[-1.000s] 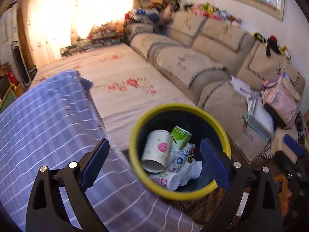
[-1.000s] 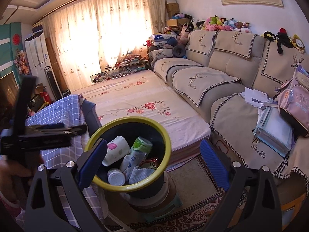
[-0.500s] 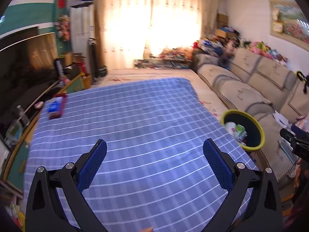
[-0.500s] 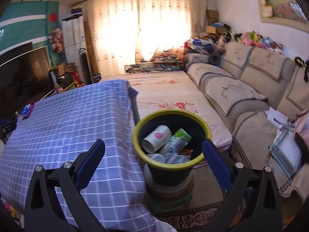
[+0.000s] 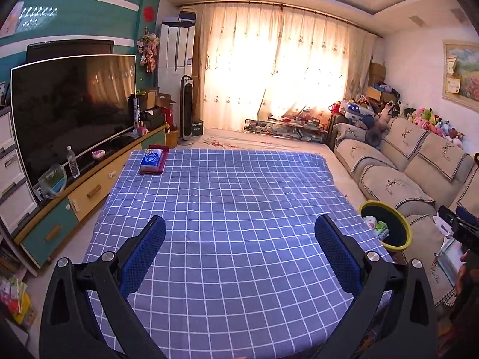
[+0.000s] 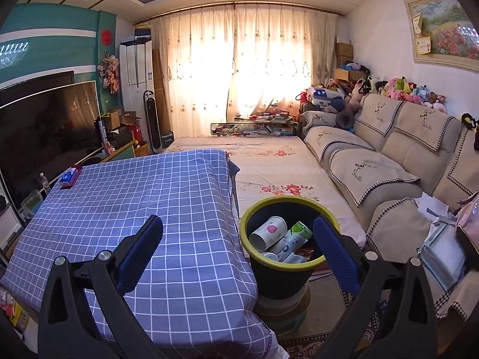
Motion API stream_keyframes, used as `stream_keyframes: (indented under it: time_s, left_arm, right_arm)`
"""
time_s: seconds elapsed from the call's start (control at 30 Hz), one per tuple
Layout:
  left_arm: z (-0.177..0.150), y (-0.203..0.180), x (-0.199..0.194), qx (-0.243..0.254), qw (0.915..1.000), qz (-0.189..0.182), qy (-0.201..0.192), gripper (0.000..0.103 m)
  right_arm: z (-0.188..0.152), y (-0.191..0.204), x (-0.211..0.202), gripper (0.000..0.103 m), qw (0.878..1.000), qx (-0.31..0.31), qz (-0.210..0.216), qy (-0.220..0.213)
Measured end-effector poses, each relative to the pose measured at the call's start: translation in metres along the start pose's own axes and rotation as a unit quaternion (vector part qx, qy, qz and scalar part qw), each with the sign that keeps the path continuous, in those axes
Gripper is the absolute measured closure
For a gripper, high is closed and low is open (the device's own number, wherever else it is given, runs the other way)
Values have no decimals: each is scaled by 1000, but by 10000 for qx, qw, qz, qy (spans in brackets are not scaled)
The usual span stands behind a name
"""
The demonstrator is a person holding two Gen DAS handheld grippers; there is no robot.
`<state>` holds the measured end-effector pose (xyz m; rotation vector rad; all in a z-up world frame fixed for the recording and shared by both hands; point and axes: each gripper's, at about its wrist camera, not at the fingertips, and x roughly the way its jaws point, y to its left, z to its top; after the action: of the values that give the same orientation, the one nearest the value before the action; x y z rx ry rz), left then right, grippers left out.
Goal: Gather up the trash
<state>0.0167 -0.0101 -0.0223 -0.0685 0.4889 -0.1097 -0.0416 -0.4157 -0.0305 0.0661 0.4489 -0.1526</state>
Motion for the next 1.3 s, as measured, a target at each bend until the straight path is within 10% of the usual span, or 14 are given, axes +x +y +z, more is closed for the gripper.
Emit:
stream_keyframes:
  time_s: [1.3]
  left_arm:
    - [0,-8,-28,-100,9996,-53,-248,5]
  right_arm:
    - [-1,16,-18,7,9994,-79,289,-191]
